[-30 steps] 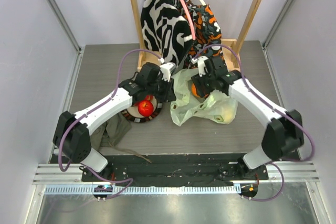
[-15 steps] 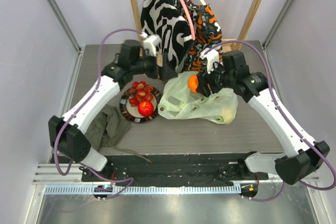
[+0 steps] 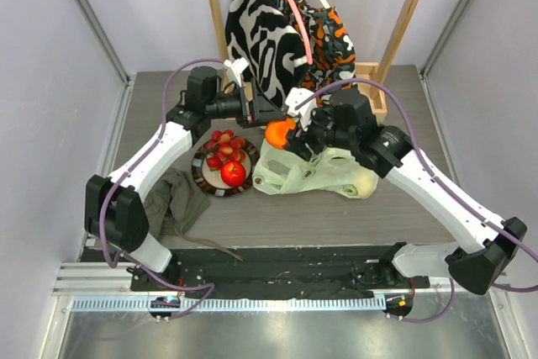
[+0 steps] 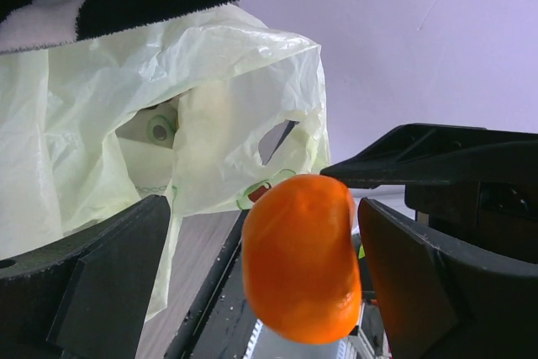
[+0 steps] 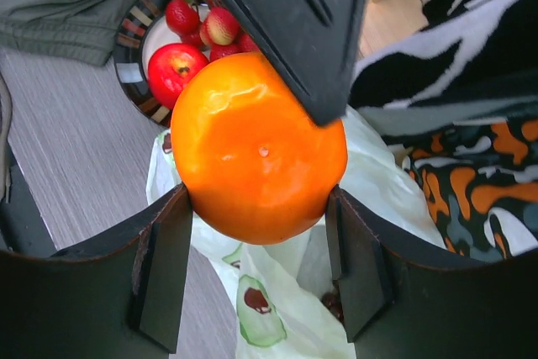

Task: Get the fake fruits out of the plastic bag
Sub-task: Take out the fake fruit from the plastic bag, then place the fake fruit on the plate.

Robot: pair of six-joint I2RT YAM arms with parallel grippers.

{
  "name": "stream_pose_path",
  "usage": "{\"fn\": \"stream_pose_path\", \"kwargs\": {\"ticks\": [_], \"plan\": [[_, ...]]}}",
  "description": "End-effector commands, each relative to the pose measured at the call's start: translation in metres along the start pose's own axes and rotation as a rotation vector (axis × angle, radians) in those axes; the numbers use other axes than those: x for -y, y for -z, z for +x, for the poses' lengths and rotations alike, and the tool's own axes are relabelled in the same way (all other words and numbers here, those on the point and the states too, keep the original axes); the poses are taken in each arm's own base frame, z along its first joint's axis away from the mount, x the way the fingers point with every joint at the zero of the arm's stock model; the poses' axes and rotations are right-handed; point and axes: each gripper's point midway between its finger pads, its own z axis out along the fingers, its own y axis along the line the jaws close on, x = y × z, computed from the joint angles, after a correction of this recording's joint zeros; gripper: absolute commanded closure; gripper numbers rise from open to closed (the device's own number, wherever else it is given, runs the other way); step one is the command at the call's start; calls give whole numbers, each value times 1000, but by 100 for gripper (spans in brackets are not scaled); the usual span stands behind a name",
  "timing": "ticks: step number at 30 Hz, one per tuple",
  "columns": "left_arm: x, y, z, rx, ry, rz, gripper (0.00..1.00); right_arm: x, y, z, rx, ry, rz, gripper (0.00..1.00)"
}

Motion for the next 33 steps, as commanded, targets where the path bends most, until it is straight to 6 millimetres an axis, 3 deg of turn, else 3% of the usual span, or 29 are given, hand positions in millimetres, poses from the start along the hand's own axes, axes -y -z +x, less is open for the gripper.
{"fn": "stream_pose_path", "kwargs": {"ticks": [1,9,14,17,18,20,21,22,25,26,29,31,33], "plan": [[17,4,-1,-6,-12,68,0,10,-7,-25,80,57,47,71],[10,14,21,-44,-19,24,7,15,-18,-24,86,59,85,71],[3,15,24,-36,-14,-2,23,0,-23,-32,112,92,43,71],[-2,22,17,-12,-17,-21,41,-9,-26,-26,88,109,15,59],[-7,26,17,-7,-13,-37,44,-10,-26,-25,83,96,15,48],[-15,48,5,47,-19,-75,50,-4,-20,-23,73,86,50,40],[-26,59,8,50,5,-110,52,-3,-17,-22,68,86,63,34],[-32,82,-3,103,8,-140,56,-2,-13,-17,54,83,74,32],[-57,124,7,100,108,-192,66,-5,-7,-3,15,73,79,28],[-66,134,26,57,213,-228,68,-4,-6,1,6,63,87,27],[-89,170,52,60,288,-328,78,-7,-10,12,-26,34,85,27],[-109,194,59,136,353,-389,80,-6,-13,12,-30,32,82,27],[-120,212,52,223,340,-449,80,-4,-18,12,-39,29,85,27]]}}
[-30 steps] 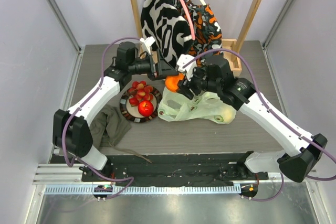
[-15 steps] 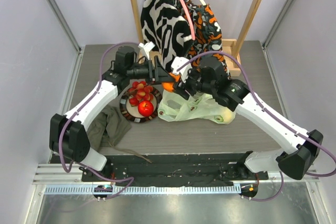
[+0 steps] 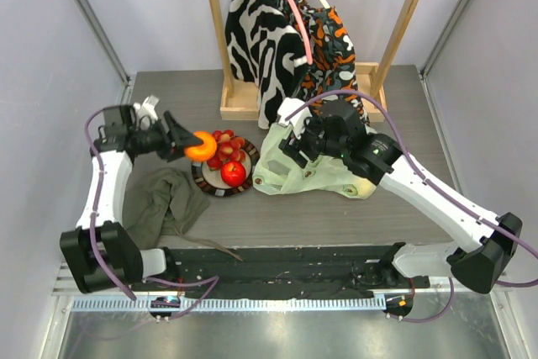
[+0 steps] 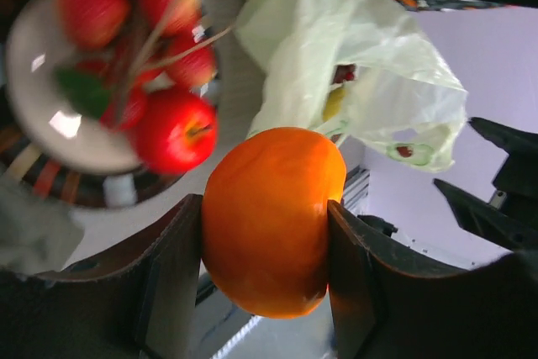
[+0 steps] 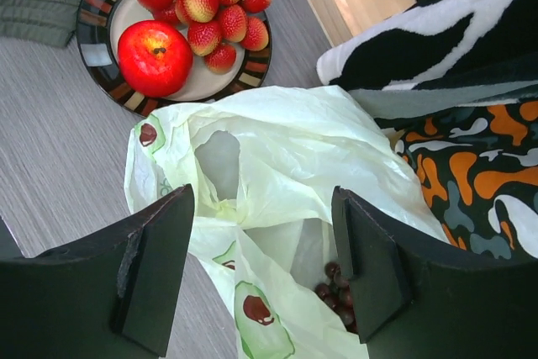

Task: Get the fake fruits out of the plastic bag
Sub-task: Place the fake fruit on the plate.

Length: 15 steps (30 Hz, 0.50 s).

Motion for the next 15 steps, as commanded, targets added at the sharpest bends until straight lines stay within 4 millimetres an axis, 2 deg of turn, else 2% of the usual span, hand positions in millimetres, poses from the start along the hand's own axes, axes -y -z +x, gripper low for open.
{"fn": "stream_pose_path", "kwargs": {"ticks": [1,5,8,9,11,12,15], "plan": [[-35,35,6,83,81,-113,79,6,-3,-5,1,-21,31,27],[-70,40,-28,183,136,-232,78,6,-6,-7,2,-13,21,27],[-94,35,-46,246,265,-215,78,5,-4,-6,-11,-7,16,27],[-108,33,-51,262,303,-229,77,6,-2,-5,-18,-4,22,27],[-125,30,-56,280,310,-285,76,6,-1,-3,-26,-8,22,27],[-140,23,-55,267,293,-351,75,5,0,0,-33,-13,22,27],[-152,11,-57,231,217,-430,73,3,0,3,-45,-33,20,27]]}}
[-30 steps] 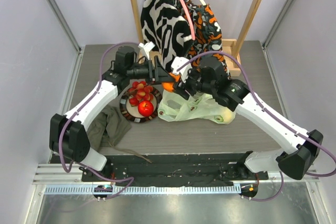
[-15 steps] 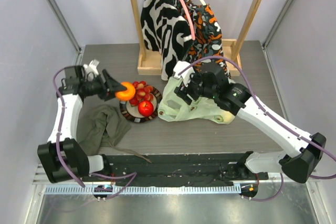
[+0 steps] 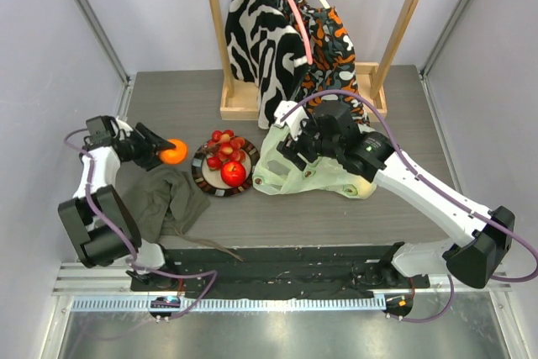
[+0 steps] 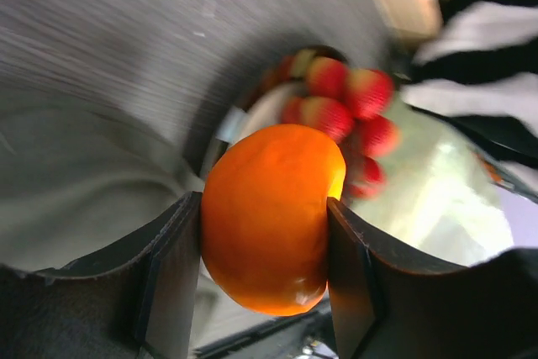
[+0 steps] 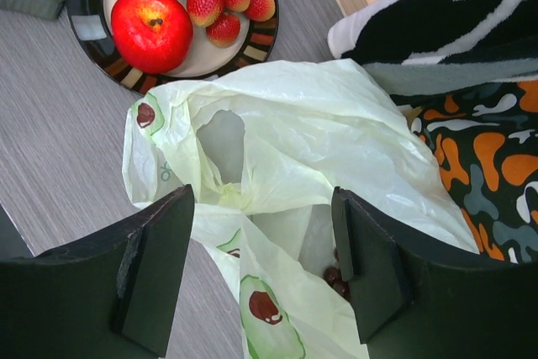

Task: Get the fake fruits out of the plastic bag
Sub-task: Place the fake fruit on the plate.

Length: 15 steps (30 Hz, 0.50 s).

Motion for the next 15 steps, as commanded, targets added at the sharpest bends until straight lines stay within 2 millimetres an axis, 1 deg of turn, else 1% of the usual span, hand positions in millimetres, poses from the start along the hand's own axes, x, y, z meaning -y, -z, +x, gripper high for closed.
{"fn": "stream_pose_path", "kwargs": {"ticks": [1,2,3,4,5,8,10,11,15], "plan": [[-8,-27,-21,57,-114,-86,72,6,11,-15,33,-20,30,27],[-9,-32,-21,47,-126,-82,71,7,11,-15,34,-22,30,27],[-4,-38,-22,36,-162,-77,70,5,11,-13,30,-23,29,27],[-11,-50,-17,-6,-155,-82,70,5,10,-12,27,-22,29,27],[-9,-57,-14,-27,-168,-68,70,6,10,-11,22,-20,32,27],[-16,-79,0,-103,-153,-76,70,8,8,-7,4,-9,42,27],[-18,-86,5,-116,-161,-83,70,10,8,-6,-5,-3,47,27],[-17,-90,9,-125,-174,-82,70,11,7,-4,-11,0,54,27],[-11,-98,14,-148,-179,-61,67,12,5,-3,-14,2,61,27]]}}
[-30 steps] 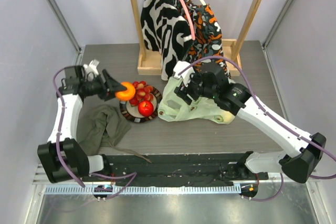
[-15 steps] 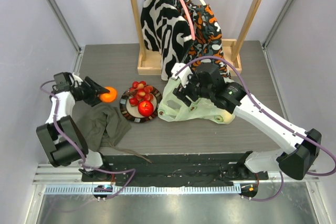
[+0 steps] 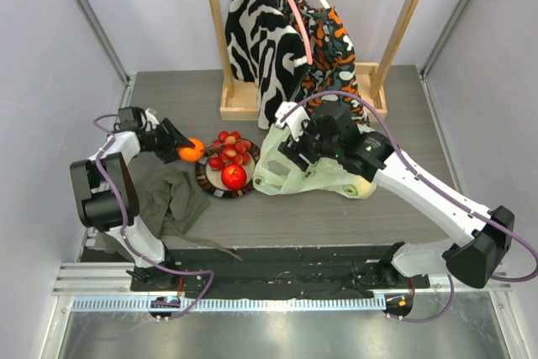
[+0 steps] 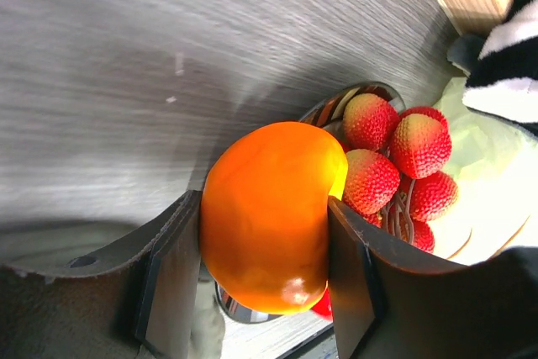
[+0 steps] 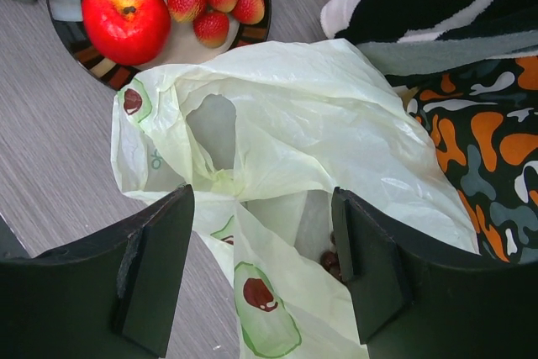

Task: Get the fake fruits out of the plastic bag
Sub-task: Place the fake fruit on the plate.

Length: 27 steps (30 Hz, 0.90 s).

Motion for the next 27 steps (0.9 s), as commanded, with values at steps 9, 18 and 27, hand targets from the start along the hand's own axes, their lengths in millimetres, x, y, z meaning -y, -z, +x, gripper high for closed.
{"fn": "stream_pose_path", "kwargs": {"ticks": [9,18,27], "plan": [[17,5,8,1,-71,22,76,9,0,-13,33,9,40,27],[19,13,11,84,-117,46,75,12,-5,-17,36,7,47,27],[46,-14,17,-13,-165,128,69,8,-10,-10,20,9,33,27]]}}
